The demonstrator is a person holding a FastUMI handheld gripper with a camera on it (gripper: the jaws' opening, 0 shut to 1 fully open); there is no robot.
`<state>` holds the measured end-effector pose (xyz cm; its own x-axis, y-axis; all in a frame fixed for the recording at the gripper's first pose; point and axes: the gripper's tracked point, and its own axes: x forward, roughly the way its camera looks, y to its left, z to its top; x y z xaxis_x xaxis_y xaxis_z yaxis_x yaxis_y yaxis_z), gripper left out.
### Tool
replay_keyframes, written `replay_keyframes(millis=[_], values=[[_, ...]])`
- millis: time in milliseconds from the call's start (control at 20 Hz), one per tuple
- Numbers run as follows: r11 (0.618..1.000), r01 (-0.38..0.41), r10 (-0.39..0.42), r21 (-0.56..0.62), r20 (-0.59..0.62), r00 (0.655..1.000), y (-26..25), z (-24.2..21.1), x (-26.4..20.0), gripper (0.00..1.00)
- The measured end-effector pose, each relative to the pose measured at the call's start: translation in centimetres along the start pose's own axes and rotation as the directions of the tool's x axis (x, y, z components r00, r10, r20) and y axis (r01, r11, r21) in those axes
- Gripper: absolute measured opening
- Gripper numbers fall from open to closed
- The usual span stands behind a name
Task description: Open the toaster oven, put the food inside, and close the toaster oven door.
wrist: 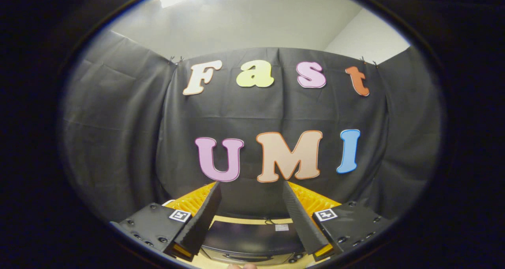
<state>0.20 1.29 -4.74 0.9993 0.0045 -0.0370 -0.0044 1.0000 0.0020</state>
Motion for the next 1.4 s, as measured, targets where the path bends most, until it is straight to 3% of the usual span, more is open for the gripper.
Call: replay_keyframes(millis=[250, 500, 800, 1050, 1250, 1400], values=[[0.999, 0.037, -0.037, -0.01, 0.001, 0.999, -0.6, -2.7, 0.5, 0.98], [0.997, 0.056, -0.061, -0.044, -0.118, 0.991, -0.6, -11.0, 2.2, 0.98], [0.993, 0.069, -0.096, -0.093, -0.318, 0.943, -0.9, -22.3, 2.5, 0.98], [0.993, 0.072, -0.104, -0.093, -0.416, 0.903, -0.9, -28.5, 2.3, 0.98], [0.994, 0.077, -0.106, -0.081, -0.477, 0.873, -0.7, -31.7, 1.7, 0.98], [0.993, 0.094, -0.115, -0.068, -0.467, 0.877, -0.8, -31.6, 1.7, 0.98]])
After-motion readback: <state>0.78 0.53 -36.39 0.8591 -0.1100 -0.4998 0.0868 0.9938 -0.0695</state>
